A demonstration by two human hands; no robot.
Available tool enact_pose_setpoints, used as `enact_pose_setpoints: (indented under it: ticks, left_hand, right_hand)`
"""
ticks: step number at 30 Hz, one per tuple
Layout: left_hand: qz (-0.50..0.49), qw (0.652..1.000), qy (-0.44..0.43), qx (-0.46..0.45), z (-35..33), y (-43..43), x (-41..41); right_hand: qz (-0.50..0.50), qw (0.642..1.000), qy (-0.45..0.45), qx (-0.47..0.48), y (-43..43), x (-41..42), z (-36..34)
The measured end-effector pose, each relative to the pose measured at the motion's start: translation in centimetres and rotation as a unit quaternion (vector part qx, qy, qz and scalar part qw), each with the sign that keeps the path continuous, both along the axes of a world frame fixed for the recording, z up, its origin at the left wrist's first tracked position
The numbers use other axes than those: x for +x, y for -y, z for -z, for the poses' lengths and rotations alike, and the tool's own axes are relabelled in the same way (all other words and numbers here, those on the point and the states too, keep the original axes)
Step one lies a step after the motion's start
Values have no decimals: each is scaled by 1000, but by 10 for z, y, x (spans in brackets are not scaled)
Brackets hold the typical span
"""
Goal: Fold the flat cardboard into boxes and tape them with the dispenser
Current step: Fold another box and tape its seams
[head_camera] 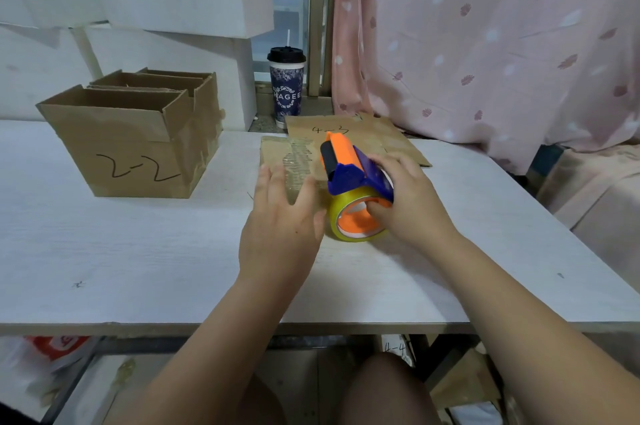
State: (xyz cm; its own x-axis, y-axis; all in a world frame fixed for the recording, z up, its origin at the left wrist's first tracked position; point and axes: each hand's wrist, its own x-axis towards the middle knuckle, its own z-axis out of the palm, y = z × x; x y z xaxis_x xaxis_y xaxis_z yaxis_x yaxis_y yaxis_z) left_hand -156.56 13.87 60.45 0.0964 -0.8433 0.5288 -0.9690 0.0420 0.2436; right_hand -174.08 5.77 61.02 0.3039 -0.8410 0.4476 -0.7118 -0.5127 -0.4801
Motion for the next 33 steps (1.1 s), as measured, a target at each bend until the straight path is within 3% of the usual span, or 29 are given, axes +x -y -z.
enact_pose_setpoints:
  ticks: [7, 13, 16, 22, 26, 29, 31, 33]
  left_hand:
    - [-5, 995, 79, -61, 6, 8, 4]
    - [-32, 980, 151, -127, 7, 10, 12]
    - [-28, 978, 148, -143, 9, 11, 15]
    - [2, 978, 130, -165, 7, 12, 18]
    - [17, 987, 101, -123, 3, 11, 19]
    - [26, 993, 78, -88, 0, 9, 16]
    - [24, 994, 82, -75, -2, 9, 16]
    - [26, 993, 87, -69, -3, 9, 17]
  right_hand:
    - [-36, 999, 32, 1, 6, 10, -9]
    - [-61, 978, 186, 76, 10, -4, -11]
    - [-45, 960, 261, 96, 12, -12, -11]
    - [-63, 988, 143, 15, 14, -17, -11]
    - [-89, 991, -23, -98, 18, -27, -21]
    - [-34, 987, -111, -112, 20, -38, -20]
    - [-29, 987, -124, -102, 22, -41, -21]
    - [-50, 995, -42, -82, 24, -43, -25]
